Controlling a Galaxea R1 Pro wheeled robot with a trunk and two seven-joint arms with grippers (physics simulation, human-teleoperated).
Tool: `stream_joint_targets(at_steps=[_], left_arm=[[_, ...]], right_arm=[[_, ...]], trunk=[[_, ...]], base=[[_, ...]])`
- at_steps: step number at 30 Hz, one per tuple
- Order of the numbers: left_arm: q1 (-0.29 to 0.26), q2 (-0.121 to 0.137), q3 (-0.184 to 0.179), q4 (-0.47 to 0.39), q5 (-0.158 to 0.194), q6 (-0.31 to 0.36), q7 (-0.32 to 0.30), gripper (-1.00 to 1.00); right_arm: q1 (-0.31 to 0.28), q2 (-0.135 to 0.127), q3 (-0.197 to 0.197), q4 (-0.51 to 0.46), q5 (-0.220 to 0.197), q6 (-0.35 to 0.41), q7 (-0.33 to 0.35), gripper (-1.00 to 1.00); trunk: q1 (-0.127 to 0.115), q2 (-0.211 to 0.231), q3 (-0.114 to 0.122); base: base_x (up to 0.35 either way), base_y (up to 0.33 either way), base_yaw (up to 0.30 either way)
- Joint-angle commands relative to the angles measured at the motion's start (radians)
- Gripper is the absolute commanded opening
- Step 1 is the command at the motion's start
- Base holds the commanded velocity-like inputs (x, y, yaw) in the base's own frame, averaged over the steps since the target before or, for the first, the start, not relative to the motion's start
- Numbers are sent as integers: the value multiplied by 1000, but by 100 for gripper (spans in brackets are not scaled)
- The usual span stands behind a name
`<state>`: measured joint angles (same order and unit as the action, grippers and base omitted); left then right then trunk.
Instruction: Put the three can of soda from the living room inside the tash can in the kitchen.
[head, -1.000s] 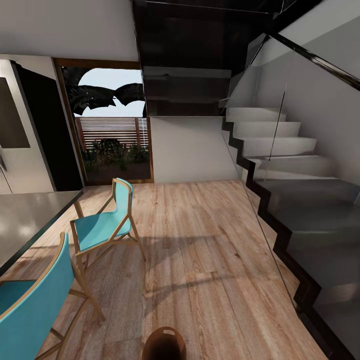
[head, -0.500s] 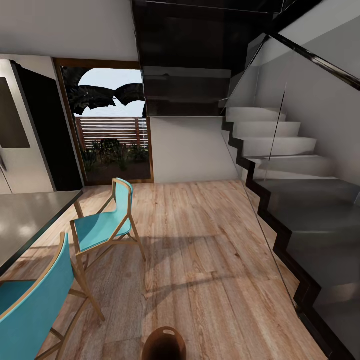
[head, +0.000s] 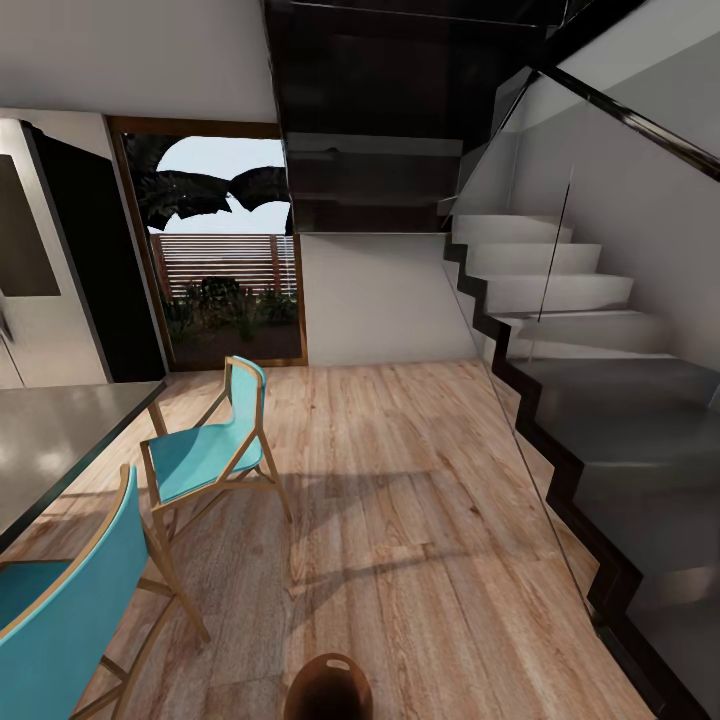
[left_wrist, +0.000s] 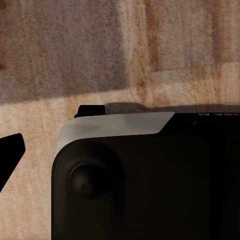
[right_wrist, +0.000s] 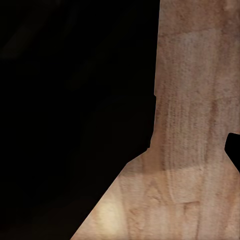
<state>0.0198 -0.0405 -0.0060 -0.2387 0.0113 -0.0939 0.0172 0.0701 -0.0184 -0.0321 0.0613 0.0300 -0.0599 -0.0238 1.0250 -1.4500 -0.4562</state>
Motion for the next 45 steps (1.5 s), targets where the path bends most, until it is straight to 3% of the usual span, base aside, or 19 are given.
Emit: stream_joint_targets(at_steps=[1, 45], left_arm=[[0, 0, 0, 0, 0, 0, 0, 100], [0, 0, 0, 0, 0, 0, 0, 100]], right_arm=[[0, 0, 0, 0, 0, 0, 0, 100], [0, 0, 0, 0, 0, 0, 0, 100]], trunk=[[0, 0, 0], [0, 0, 0]], base=[[0, 0, 0], [0, 0, 0]])
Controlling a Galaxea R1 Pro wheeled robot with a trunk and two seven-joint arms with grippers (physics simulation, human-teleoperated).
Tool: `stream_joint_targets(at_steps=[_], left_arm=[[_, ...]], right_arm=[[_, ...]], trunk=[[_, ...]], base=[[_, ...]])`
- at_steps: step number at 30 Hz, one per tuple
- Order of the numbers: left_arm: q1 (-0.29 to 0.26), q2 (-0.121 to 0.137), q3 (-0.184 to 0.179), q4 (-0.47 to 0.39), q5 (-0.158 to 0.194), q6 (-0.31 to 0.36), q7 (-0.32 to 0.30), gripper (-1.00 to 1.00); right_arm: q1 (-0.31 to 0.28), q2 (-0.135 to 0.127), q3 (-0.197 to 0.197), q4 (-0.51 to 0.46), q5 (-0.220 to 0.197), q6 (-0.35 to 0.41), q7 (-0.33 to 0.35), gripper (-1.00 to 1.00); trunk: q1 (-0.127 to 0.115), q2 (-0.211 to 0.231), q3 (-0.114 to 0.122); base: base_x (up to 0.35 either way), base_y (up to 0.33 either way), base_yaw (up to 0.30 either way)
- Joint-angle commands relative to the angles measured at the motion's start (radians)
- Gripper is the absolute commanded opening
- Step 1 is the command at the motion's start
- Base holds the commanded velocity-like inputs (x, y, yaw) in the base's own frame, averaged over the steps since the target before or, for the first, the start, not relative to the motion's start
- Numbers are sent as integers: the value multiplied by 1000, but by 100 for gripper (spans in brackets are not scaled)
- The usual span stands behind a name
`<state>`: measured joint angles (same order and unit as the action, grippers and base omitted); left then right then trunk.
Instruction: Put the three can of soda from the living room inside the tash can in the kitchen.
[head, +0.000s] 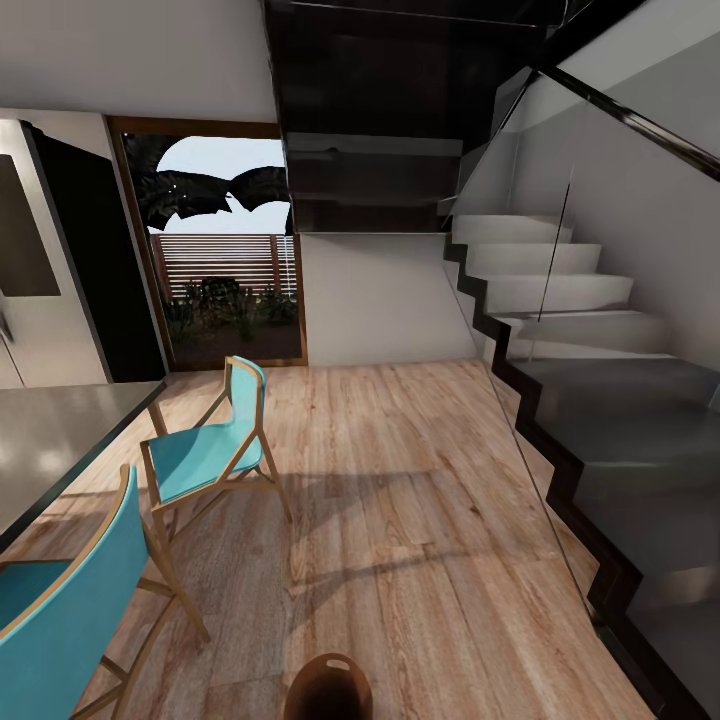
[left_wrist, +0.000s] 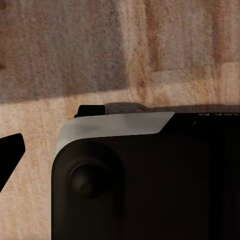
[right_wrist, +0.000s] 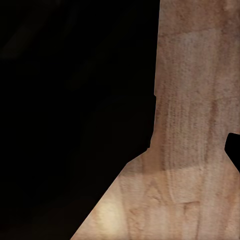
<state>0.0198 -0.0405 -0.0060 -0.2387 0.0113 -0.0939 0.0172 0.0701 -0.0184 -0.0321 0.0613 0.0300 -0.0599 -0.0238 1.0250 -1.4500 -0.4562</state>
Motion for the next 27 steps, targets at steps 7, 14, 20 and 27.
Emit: stream_joint_targets(at_steps=[7, 14, 20, 27], left_arm=[[0, 0, 0, 0, 0, 0, 0, 100], [0, 0, 0, 0, 0, 0, 0, 100], [0, 0, 0, 0, 0, 0, 0, 100], [0, 0, 0, 0, 0, 0, 0, 100]], right_arm=[[0, 0, 0, 0, 0, 0, 0, 100], [0, 0, 0, 0, 0, 0, 0, 100], [0, 0, 0, 0, 0, 0, 0, 100], [0, 0, 0, 0, 0, 0, 0, 100]], trunk=[[0, 0, 0], [0, 0, 0], [0, 0, 0], [0, 0, 0]], base=[[0, 0, 0], [0, 0, 0], [0, 0, 0], [0, 0, 0]])
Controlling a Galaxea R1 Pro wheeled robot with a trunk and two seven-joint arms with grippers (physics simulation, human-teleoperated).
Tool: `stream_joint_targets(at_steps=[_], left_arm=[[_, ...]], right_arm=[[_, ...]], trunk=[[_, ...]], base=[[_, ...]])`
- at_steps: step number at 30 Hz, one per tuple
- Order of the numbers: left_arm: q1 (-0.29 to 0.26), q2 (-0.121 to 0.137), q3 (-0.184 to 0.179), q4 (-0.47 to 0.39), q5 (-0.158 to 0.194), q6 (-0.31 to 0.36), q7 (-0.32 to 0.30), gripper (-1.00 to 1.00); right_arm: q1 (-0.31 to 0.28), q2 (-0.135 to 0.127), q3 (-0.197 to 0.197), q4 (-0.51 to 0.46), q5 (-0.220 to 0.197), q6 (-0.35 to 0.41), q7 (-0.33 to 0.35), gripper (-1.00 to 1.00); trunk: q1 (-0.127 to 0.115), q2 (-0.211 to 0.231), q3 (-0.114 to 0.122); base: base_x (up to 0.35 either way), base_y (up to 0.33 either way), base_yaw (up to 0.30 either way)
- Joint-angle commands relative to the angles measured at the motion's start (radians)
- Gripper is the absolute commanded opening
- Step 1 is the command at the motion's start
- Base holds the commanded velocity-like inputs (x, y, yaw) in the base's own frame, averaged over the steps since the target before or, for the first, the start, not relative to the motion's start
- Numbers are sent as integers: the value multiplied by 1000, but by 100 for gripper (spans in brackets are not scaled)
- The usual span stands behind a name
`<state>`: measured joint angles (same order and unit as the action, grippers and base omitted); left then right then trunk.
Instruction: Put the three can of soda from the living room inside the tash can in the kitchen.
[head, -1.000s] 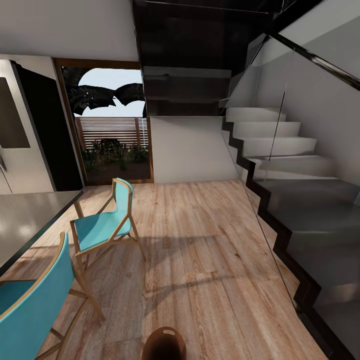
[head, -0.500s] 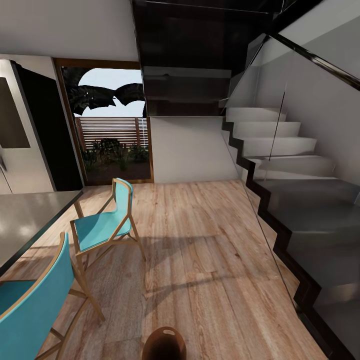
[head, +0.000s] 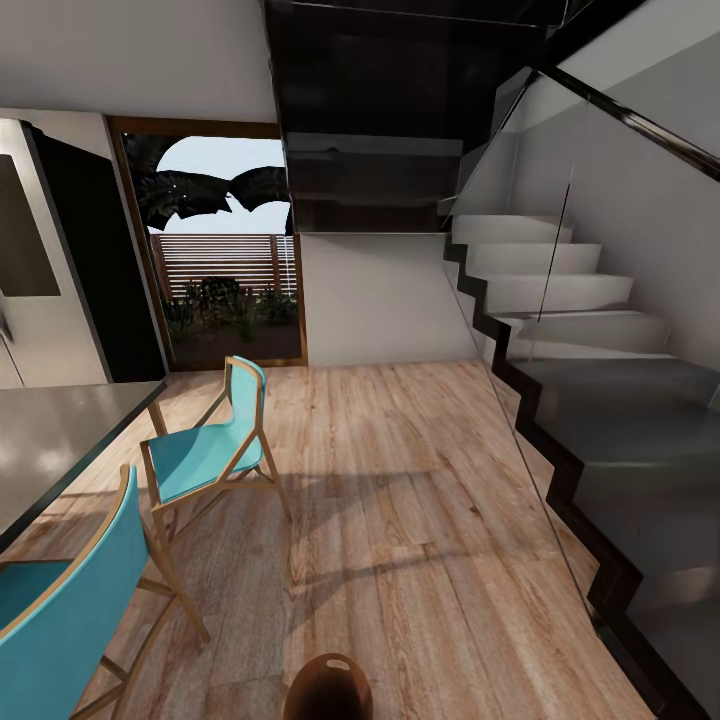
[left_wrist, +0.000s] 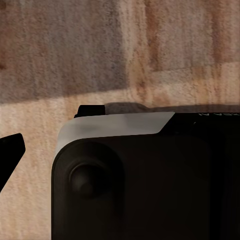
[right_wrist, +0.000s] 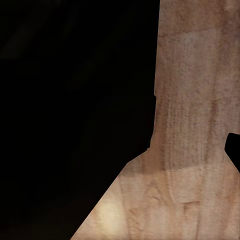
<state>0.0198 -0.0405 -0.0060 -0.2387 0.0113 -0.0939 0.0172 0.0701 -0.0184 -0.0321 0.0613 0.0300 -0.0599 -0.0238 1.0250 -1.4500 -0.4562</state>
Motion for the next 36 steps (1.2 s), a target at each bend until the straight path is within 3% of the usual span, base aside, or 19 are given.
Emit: stream_joint_targets(at_steps=[1, 36], left_arm=[[0, 0, 0, 0, 0, 0, 0, 100], [0, 0, 0, 0, 0, 0, 0, 100]], right_arm=[[0, 0, 0, 0, 0, 0, 0, 100], [0, 0, 0, 0, 0, 0, 0, 100]], trunk=[[0, 0, 0], [0, 0, 0]], base=[[0, 0, 0], [0, 0, 0]])
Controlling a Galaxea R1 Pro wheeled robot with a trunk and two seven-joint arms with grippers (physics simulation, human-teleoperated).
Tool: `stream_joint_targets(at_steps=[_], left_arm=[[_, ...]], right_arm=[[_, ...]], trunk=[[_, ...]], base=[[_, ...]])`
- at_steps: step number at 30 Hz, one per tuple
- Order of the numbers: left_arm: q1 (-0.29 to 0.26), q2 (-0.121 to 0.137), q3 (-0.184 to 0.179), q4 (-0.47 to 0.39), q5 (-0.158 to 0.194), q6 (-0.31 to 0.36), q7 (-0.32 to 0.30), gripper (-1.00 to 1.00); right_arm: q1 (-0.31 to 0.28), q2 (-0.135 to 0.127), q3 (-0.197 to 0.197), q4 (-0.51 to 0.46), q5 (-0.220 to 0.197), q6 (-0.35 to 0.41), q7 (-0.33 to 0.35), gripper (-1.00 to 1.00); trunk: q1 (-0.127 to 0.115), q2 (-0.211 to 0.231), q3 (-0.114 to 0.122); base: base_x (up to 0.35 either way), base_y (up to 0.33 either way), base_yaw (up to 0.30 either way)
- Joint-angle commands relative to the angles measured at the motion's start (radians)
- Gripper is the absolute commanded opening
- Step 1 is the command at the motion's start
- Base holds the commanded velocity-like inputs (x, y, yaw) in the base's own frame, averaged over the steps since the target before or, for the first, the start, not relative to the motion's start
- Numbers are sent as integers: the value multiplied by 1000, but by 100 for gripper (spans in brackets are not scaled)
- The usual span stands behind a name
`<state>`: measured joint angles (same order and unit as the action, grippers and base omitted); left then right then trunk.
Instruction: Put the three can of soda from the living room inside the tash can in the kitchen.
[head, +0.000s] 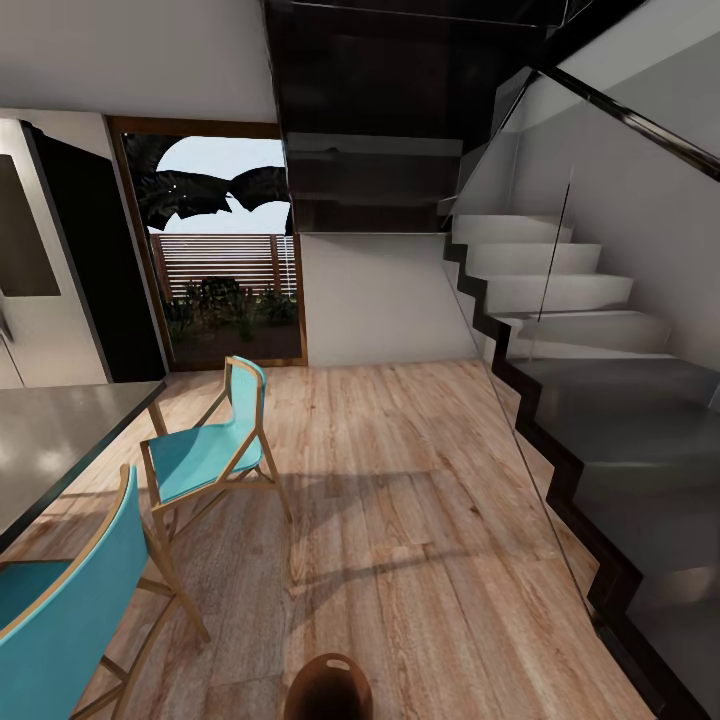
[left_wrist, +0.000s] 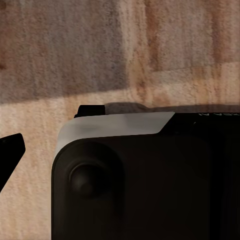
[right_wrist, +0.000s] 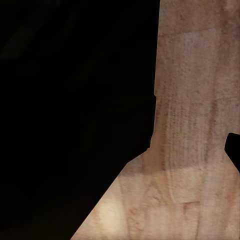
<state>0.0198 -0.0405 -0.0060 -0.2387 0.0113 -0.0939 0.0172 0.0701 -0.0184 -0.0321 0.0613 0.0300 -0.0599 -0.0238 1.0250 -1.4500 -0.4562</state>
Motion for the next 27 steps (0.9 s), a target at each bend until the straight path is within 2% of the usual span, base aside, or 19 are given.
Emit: stream_joint_targets(at_steps=[1, 27], left_arm=[[0, 0, 0, 0, 0, 0, 0, 100], [0, 0, 0, 0, 0, 0, 0, 100]], right_arm=[[0, 0, 0, 0, 0, 0, 0, 100], [0, 0, 0, 0, 0, 0, 0, 100]], trunk=[[0, 0, 0], [0, 0, 0]], base=[[0, 0, 0], [0, 0, 0]])
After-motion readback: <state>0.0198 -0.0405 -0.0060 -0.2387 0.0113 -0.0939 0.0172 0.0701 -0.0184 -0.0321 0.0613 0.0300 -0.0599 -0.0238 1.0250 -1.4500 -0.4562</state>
